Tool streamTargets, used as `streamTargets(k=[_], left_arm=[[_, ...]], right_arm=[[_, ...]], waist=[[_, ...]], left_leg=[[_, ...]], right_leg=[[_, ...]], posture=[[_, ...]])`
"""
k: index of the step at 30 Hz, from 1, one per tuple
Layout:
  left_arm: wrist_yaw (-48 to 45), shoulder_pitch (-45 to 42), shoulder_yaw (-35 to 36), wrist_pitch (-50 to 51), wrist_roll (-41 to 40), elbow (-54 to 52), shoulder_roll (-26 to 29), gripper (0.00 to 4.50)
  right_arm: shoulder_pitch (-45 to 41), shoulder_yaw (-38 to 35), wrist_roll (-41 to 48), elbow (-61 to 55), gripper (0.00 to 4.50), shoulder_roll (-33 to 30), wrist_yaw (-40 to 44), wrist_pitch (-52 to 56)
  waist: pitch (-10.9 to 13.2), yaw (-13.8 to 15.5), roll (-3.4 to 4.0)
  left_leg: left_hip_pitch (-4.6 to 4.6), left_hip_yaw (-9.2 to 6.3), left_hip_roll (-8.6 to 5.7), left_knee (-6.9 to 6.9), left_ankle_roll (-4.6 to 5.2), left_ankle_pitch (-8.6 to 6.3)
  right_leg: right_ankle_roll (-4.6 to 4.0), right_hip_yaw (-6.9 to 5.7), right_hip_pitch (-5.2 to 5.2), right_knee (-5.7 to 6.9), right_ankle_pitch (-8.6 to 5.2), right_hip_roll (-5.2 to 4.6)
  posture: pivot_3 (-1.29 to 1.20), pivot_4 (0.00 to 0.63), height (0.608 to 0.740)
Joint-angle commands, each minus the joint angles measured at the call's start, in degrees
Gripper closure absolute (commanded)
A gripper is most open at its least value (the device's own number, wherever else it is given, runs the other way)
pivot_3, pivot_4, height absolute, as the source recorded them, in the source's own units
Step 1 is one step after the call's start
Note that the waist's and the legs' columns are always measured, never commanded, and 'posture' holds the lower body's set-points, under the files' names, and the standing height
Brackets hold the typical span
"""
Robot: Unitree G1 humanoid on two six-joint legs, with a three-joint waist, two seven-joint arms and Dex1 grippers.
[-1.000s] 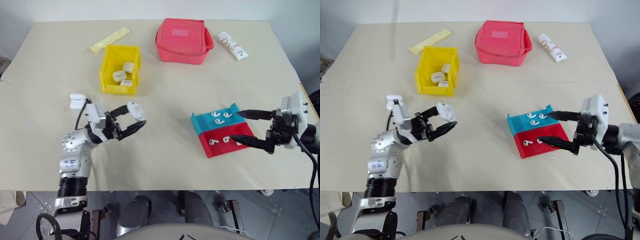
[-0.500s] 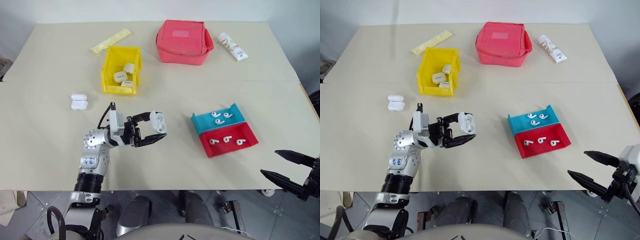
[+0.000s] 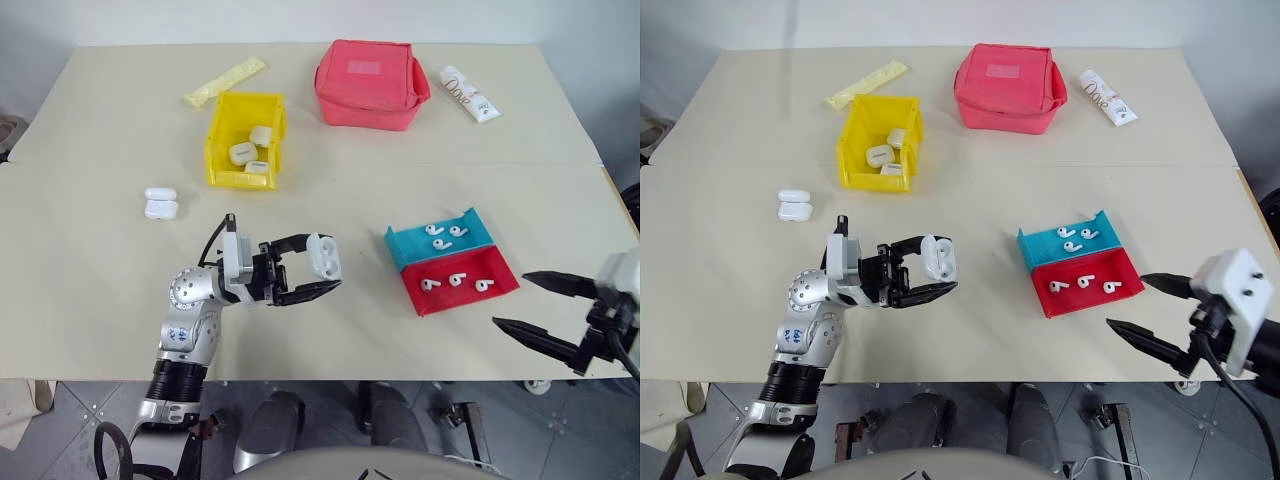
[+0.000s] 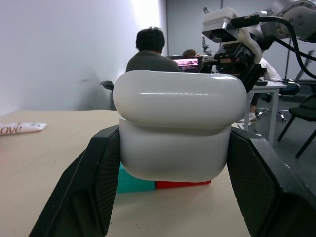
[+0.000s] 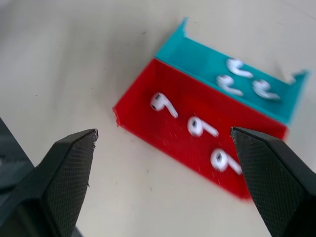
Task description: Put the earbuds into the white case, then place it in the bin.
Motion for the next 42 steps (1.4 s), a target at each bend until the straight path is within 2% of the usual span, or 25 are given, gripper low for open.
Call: streamTargets(k=[1, 2, 4, 8, 11, 13, 21, 33, 36, 38, 42], left_arm=[[1.4, 1.2, -1.0, -0.4, -0.4, -4.1, -0.5, 1.70], [1.8, 1.6, -1.2, -0.6, -0.3, -4.5, -0.6, 1.70], [2.3, 2.2, -1.7, -0.8, -0.2, -4.9, -0.8, 1.70], [3.5, 3.2, -2.7, -1.4, 0.2, -5.7, -1.3, 1.70], [4.3, 3.9, -3.3, -2.0, 0.4, -6.1, -1.8, 1.70], [4.6, 4.3, -3.7, -2.3, 0.5, -6.4, -1.9, 1.70], [6.2, 6.6, -5.4, -3.3, 0.9, -8.2, -2.5, 1.70], [7.8, 8.6, -7.0, -2.6, 0.5, -11.2, -2.1, 1.70], [8.2, 8.9, -7.1, -2.6, 0.5, -11.6, -1.9, 1.70], [8.4, 9.0, -7.1, -2.6, 0.5, -11.8, -1.7, 1.70], [9.0, 9.2, -7.2, -2.5, 0.5, -12.1, -1.5, 1.70]], right_arm=[[-4.3, 4.4, -0.2, 0.8, 0.60, -4.8, 0.3, 1.6], [-5.5, 6.1, -1.0, 1.1, 0.84, -6.7, 1.4, 1.1], [-7.3, 11.1, -4.1, 2.4, 0.84, -12.4, 5.1, -0.8], [-15.1, 20.1, -7.8, 6.8, 0.84, -17.2, 5.9, -2.5], [-20.4, 26.9, -11.6, 9.7, 1.43, -19.0, 8.4, -6.0], [-23.5, 30.1, -13.5, 11.2, 2.04, -19.2, 10.0, -7.8], [-34.9, 45.1, -28.1, 20.2, 2.04, -18.2, 16.3, -18.8], [-43.9, 53.1, -39.1, 32.1, 2.04, -12.0, 21.3, -27.6], [-44.8, 53.3, -40.4, 33.5, 2.61, -11.1, 22.2, -28.3], [-45.2, 53.3, -41.3, 34.0, 3.26, -10.7, 22.7, -28.7], [-45.7, 53.2, -42.6, 34.7, 3.26, -10.2, 23.6, -29.6]], waist=[[0.0, 0.1, -0.03], [0.0, 0.1, -0.02], [0.0, 0.0, 0.02], [0.0, 0.0, -0.03], [0.0, -0.1, -0.01], [0.0, -0.1, -0.01], [0.0, -0.4, 0.02], [0.0, -0.7, 0.08], [0.0, -0.8, 0.10], [0.0, -0.9, 0.11], [0.0, -0.9, 0.12]], left_leg=[[-0.02, -0.01, -0.02, 0.00, 0.01, 0.01], [-0.04, -0.02, -0.01, 0.02, 0.01, 0.01], [-0.03, 0.01, -0.03, 0.02, 0.02, 0.01], [-0.04, 0.01, -0.01, 0.02, 0.02, 0.01], [-0.07, 0.02, -0.02, 0.01, 0.02, 0.01], [-0.06, 0.03, 0.00, 0.00, 0.02, 0.01], [-0.07, 0.05, 0.00, -0.01, 0.00, 0.00], [-0.07, 0.05, -0.01, -0.02, -0.01, 0.00], [-0.07, 0.05, -0.01, -0.02, -0.01, 0.00], [-0.07, 0.05, -0.01, -0.02, -0.01, 0.00], [-0.07, 0.04, -0.01, -0.02, -0.01, 0.00]], right_leg=[[0.00, -0.01, 0.00, -0.01, 0.01, -0.02], [0.00, -0.03, 0.00, -0.03, 0.02, -0.01], [0.01, -0.01, 0.01, -0.05, 0.03, -0.03], [0.00, -0.06, 0.00, -0.07, 0.03, -0.01], [0.00, -0.05, -0.03, -0.09, 0.04, -0.03], [0.00, -0.05, -0.03, -0.11, 0.04, -0.01], [0.01, -0.04, -0.07, -0.10, 0.04, 0.00], [0.00, -0.03, -0.09, -0.09, 0.04, 0.00], [0.00, -0.03, -0.10, -0.08, 0.04, 0.00], [0.00, -0.03, -0.10, -0.08, 0.04, 0.00], [0.00, -0.03, -0.10, -0.09, 0.04, 0.00]], posture=[[0.00, 0.150, 0.740], [0.00, 0.150, 0.740], [0.00, 0.150, 0.740], [0.00, 0.150, 0.740], [0.00, 0.150, 0.740], [0.00, 0.150, 0.740], [0.00, 0.150, 0.740], [0.00, 0.150, 0.740], [0.00, 0.150, 0.740], [0.00, 0.150, 0.740], [0.00, 0.150, 0.740]])
